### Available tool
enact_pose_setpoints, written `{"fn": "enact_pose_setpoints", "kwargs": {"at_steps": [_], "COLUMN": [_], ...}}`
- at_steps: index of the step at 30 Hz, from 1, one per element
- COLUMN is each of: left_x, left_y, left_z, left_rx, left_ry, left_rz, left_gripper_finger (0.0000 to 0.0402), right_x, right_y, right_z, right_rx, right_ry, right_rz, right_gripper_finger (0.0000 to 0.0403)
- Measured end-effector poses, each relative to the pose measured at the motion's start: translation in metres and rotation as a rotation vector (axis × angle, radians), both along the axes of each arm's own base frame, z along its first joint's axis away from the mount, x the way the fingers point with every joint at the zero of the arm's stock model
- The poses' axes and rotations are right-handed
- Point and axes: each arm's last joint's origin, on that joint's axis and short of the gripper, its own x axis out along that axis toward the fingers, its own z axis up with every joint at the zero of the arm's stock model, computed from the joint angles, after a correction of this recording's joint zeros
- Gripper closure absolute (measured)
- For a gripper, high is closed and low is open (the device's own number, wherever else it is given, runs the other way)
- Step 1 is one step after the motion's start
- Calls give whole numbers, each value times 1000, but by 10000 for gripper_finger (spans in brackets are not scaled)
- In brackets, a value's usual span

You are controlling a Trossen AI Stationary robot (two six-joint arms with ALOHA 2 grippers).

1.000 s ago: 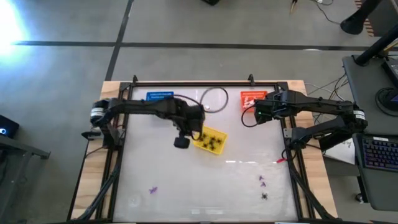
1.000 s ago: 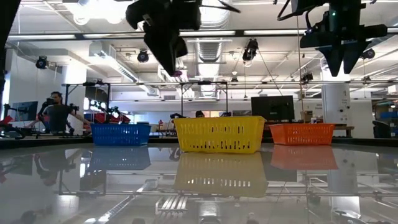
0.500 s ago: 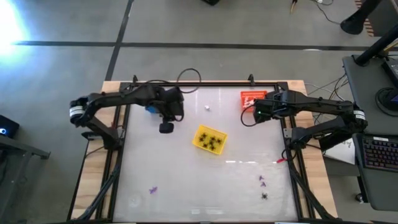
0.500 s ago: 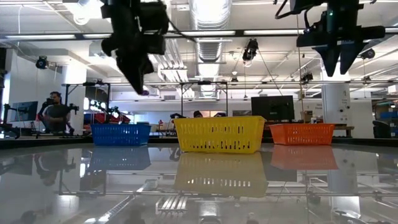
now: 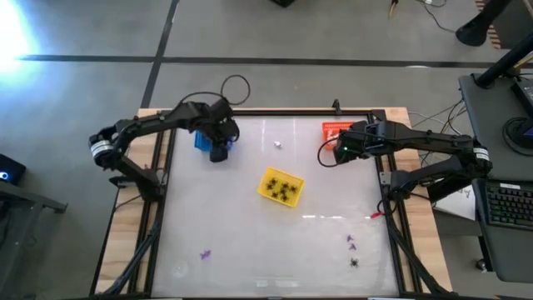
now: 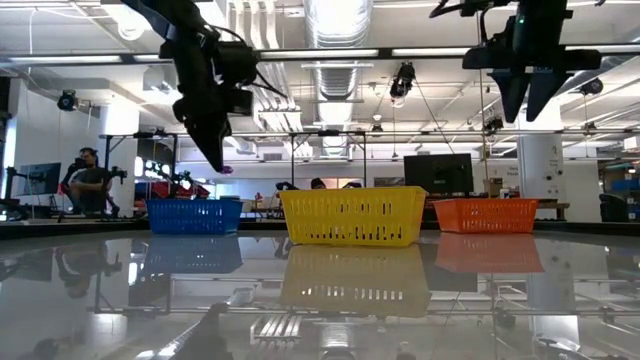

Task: Sort Halloween decoration
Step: Put the purple witch hat toy into the blue bin

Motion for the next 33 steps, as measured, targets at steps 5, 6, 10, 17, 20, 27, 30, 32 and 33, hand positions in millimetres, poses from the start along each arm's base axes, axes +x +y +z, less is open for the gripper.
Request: {"fn": "enact_pose_setpoints", "kwargs": {"at_steps": [5, 6, 10, 17, 20, 27, 30, 32, 33], "left_x": [-15, -18, -29, -45, -50, -50, -49, -47, -45], "left_y": [22, 26, 42, 59, 62, 63, 66, 68, 70], "left_z": [0, 0, 0, 0, -1, -3, -10, -18, -23], "left_rx": [-1, -13, -9, -9, -13, -13, -35, -60, -72], "left_ry": [-7, -17, -49, -52, -46, -41, -17, 9, 21], "left_rz": [63, 77, 137, 227, 242, 236, 239, 242, 244], "left_gripper_finger": [401, 401, 401, 401, 401, 401, 401, 401, 401], "right_x": [3, 4, 12, 24, 27, 32, 32, 32, 32], "right_y": [-1, -1, -3, -5, -7, -8, -8, -8, -8], "right_z": [-1, -1, 1, 5, 6, 9, 9, 9, 9], "right_rx": [-2, -5, -28, -76, -93, -130, -138, -139, -138], "right_ry": [-12, -24, -86, -180, -208, -216, -207, -206, -207], "right_rz": [-5, 1, 45, 136, 154, 247, 275, 277, 278], "right_gripper_finger": [243, 243, 243, 243, 243, 243, 243, 243, 243]}}
